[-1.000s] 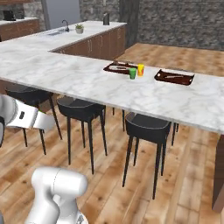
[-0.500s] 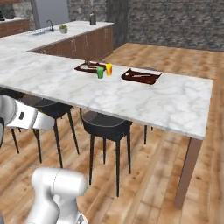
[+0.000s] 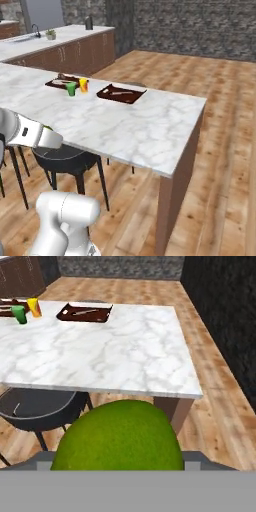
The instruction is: Gather the mushroom and lime from the fridge and place them on a tray on the dining counter. Then gather the chicken drumsticks from the fridge and place them on the other tray.
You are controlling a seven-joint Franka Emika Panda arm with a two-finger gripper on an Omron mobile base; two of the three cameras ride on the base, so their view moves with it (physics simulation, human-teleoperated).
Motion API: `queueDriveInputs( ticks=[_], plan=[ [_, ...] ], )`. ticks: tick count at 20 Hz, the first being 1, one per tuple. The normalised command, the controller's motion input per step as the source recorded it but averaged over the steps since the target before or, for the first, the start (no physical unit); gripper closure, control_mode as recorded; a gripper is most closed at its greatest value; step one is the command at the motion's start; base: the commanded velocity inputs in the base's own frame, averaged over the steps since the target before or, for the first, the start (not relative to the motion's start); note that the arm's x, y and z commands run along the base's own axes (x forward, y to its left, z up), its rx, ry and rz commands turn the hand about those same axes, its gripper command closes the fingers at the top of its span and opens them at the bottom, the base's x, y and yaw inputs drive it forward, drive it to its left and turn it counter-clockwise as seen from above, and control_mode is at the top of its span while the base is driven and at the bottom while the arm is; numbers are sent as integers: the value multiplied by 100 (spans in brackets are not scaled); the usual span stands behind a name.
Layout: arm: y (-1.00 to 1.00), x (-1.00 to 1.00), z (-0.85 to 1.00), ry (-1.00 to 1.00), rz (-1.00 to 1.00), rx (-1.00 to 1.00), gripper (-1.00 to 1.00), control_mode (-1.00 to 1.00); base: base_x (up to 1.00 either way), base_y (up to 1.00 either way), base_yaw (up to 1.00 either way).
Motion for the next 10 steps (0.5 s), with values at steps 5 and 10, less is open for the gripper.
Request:
queueDriveInputs(
  ticks=[5, 10],
  plan=[
    [0, 0, 0, 0, 0, 0, 100, 100, 57, -100, 0],
    [0, 0, 0, 0, 0, 0, 100, 100, 56, -100, 0]
  ],
)
